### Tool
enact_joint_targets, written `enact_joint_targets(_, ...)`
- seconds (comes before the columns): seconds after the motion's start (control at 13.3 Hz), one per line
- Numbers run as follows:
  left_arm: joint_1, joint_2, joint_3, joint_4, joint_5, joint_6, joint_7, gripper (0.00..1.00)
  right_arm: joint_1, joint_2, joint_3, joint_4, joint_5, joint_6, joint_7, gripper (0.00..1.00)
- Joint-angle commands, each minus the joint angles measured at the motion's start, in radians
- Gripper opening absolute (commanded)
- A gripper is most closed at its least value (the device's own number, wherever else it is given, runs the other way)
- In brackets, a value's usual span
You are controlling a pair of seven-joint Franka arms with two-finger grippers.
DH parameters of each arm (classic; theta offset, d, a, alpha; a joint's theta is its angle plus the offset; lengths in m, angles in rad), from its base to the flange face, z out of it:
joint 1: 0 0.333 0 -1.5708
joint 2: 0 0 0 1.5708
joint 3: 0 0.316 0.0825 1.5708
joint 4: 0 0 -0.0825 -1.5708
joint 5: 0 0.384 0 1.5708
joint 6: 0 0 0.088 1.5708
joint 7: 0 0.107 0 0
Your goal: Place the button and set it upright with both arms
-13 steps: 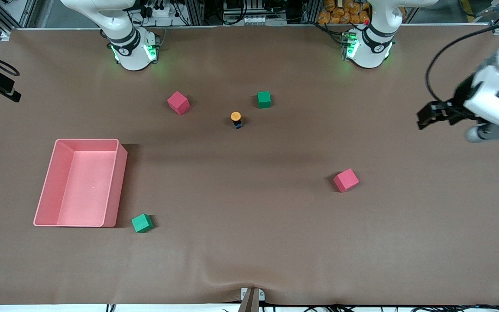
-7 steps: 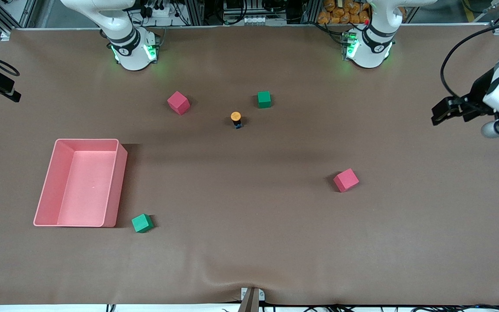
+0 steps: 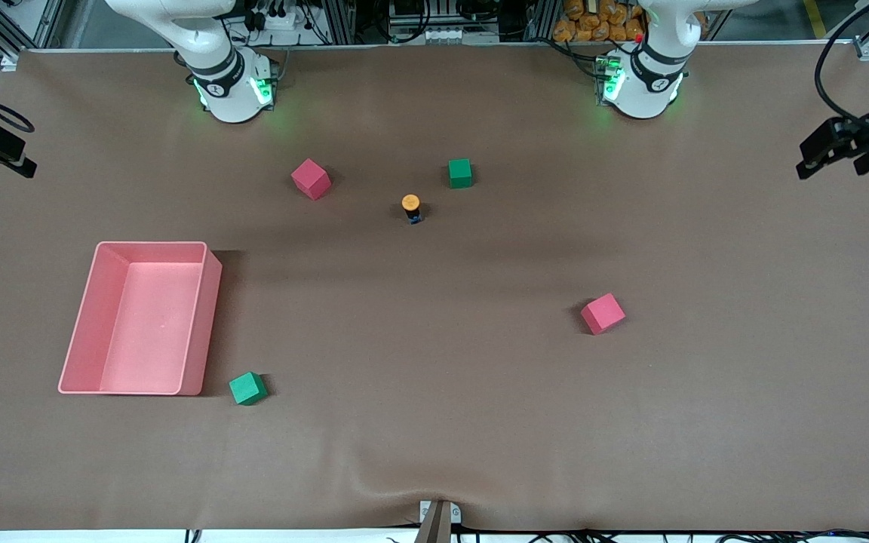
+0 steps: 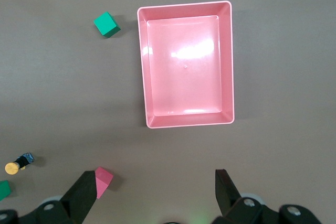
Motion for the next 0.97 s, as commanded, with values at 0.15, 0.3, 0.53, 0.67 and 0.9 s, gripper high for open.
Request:
enact_joint_targets(0.15,0.038,-0.097,-0.01,-0.099,0.003,0.011,0.058,0.76,-0.004,0.003,0.002,0.013,0.0,-0.006,0.008,1.0)
enact_joint_targets(0.3,0.038,-0.133,-0.01,-0.105,0.022,0.004,0.093,0.76,-0.004,0.003,0.002,0.013,0.0,-0.006,0.008,1.0)
enact_joint_targets(0.53,0.062,-0.151,-0.005,-0.109,0.036,-0.007,0.148,0.76,-0.004,0.003,0.002,0.013,0.0,-0.006,0.008,1.0)
enact_joint_targets(0.67,0.064,-0.142,-0.004,-0.101,0.037,-0.007,0.147,0.76,-0.004,0.003,0.002,0.013,0.0,-0.005,0.007,1.0)
enact_joint_targets(0.9,0.067,-0.133,-0.004,-0.093,0.08,-0.007,0.148,0.76,-0.004,0.003,0.002,0.013,0.0,-0.006,0.007,1.0)
